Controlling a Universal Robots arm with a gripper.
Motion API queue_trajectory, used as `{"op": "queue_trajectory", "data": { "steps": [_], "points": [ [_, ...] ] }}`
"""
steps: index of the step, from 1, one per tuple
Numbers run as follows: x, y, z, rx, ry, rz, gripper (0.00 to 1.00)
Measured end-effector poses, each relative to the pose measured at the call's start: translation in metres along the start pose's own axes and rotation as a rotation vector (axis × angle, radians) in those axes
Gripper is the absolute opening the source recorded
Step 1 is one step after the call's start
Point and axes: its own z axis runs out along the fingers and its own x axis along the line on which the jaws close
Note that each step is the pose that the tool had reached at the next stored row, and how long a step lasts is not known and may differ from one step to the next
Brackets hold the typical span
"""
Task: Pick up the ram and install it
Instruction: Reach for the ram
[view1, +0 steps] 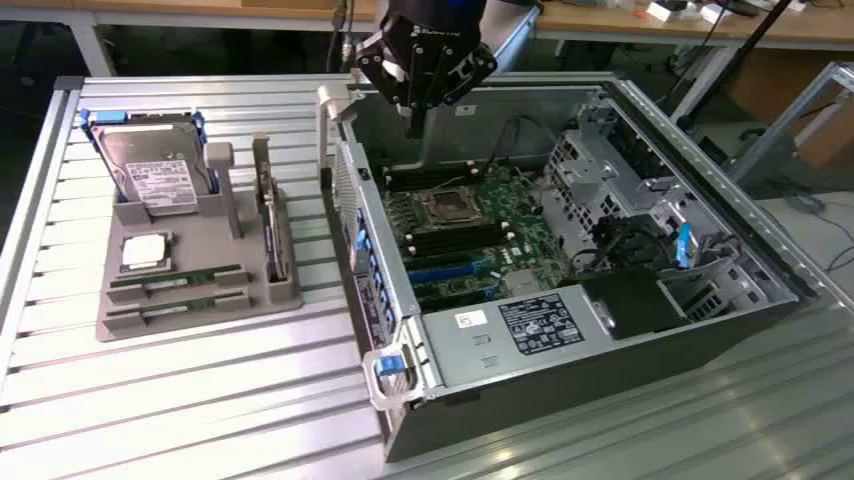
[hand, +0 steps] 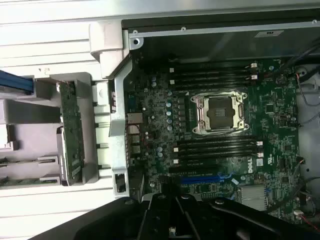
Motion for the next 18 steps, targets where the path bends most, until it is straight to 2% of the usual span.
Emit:
{"op": "queue_trajectory", "data": {
  "steps": [1, 18],
  "points": [
    [0.004, -0.0003, -0.0001, 0.0, 0.0, 0.0, 0.1],
    [0.015, -0.0011, -0.0005, 0.0001, 0.0, 0.0, 0.1]
  ]
}}
